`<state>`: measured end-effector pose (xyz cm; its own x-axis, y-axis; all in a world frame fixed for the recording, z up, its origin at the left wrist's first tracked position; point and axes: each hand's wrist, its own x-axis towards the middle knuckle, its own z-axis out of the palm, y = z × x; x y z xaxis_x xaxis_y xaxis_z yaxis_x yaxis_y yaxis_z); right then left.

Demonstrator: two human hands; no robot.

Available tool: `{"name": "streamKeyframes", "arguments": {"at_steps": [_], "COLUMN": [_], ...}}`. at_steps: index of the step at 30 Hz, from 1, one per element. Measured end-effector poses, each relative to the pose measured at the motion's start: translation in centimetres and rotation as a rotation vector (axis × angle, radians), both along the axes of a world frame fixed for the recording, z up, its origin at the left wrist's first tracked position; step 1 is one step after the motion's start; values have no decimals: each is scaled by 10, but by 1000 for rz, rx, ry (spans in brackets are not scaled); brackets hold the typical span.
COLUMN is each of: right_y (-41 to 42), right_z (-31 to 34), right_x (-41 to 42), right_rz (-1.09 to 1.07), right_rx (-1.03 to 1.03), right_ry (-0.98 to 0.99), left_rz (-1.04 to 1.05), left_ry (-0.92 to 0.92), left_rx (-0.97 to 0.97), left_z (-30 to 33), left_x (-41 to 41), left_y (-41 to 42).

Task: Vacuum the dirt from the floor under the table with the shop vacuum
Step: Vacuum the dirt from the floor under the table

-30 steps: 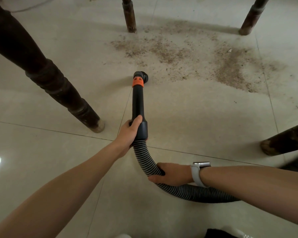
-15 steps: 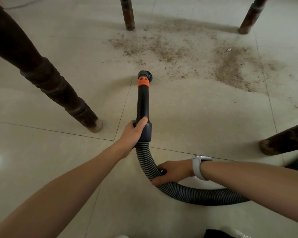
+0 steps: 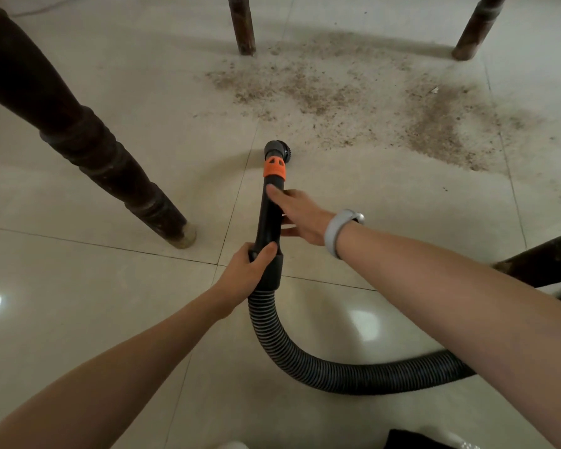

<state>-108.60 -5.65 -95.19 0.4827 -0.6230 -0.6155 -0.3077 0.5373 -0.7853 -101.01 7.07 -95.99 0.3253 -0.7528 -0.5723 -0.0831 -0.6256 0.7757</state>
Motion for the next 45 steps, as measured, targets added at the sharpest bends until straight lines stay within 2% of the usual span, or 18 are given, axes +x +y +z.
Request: {"name": "streamKeyframes", "arguments": {"at_steps": [4,7,14,35,45], "right_y": [10,9,-4,-35,-42], "right_z": [-3,-3,1,0,-6], "right_x": [24,25,10,-55,-80], "right_rz": [-161,-198,-265,-462,-551], "right_rx": [171,214,169,172,171], "right_ry": [-107,-131,-72,-78,-73], "left_rz": [0,-32,-105,-183,-301], "left_ry": [-11,-25,14,-49,-167], "left_rx": [14,18,-20,-36,-35], "left_z": [1,0,3,-8,-14], "left_x": [4,5,-4,-47,-70], "left_y": [-2,-2,-18,-56,-69]}}
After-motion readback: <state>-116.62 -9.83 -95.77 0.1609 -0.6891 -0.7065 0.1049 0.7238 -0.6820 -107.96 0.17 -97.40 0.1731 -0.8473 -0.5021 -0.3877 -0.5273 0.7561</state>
